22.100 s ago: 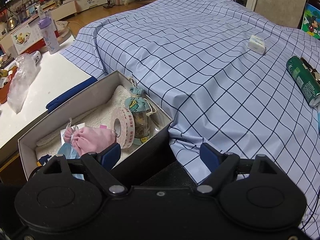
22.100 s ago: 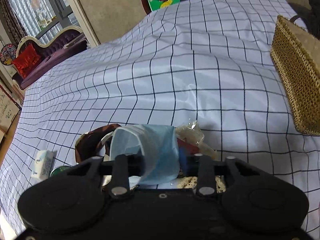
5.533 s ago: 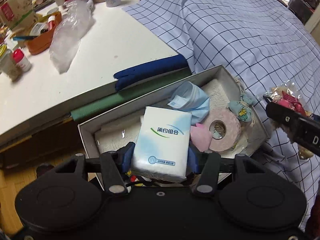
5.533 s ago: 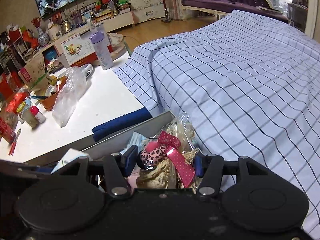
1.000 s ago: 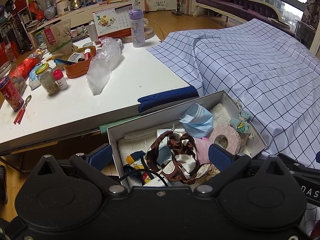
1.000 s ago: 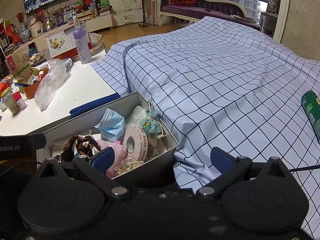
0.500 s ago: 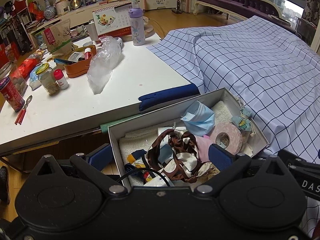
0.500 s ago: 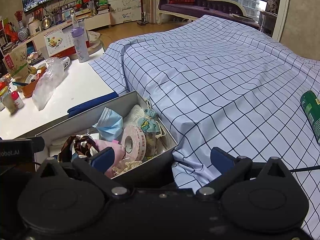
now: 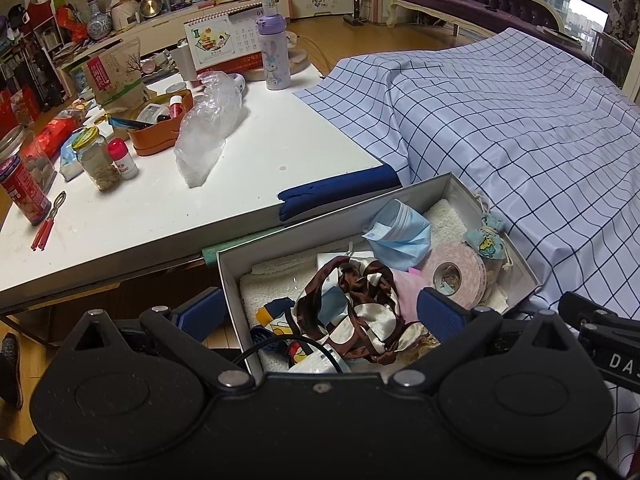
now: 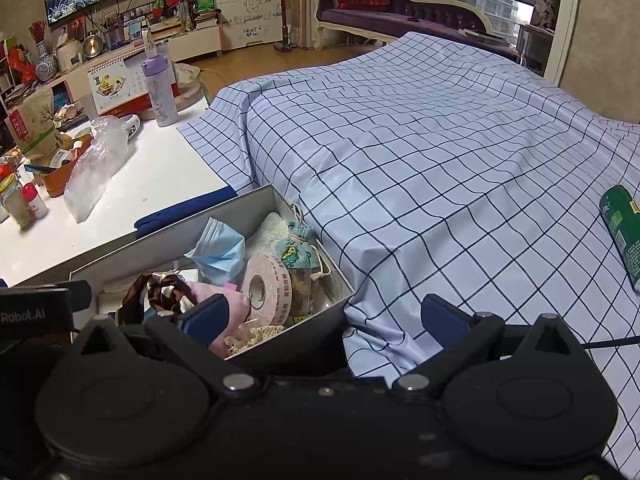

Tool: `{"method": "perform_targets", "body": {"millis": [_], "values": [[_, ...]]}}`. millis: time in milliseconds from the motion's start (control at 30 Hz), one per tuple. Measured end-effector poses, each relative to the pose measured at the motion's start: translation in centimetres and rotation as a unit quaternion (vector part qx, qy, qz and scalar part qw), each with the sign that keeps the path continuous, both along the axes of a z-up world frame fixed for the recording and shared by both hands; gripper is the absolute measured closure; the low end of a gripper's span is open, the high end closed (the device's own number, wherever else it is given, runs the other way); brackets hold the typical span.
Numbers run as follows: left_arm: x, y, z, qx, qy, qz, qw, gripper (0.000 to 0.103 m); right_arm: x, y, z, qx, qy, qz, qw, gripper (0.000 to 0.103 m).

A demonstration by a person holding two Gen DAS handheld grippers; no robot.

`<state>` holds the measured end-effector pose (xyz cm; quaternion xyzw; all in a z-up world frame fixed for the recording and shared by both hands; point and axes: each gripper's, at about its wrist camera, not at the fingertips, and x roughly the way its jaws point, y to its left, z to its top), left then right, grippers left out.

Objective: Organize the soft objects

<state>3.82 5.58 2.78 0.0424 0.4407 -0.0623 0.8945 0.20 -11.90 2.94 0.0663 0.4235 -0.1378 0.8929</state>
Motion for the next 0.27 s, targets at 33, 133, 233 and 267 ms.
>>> {"method": "perform_targets", "body": {"millis": [33, 133, 233, 267], "values": [[0.01, -0.02, -0.02, 0.0, 0.0, 0.0, 1.0, 0.004, 0.02, -0.03, 0.0, 0.0, 0.0, 0.0, 1.0, 0.001], [-0.07, 0.21, -0.1, 0.0, 0.0, -0.001, 1.0, 0.004, 0.0, -0.07, -0.08, 0.0, 0.0, -0.001, 1.0, 0.001], [-0.01, 0.25, -0.13, 0.0, 0.001, -0.003, 1.0, 0.004, -0.01, -0.01, -0.17, 0.0, 0.001, -0.001, 1.0, 0.001], [-0.02, 0.25, -0.14, 0.001, 0.001, -0.002, 1.0, 0.004, 0.0, -0.01, -0.18, 0.001, 0.001, 0.0, 1.0, 0.001]]}}
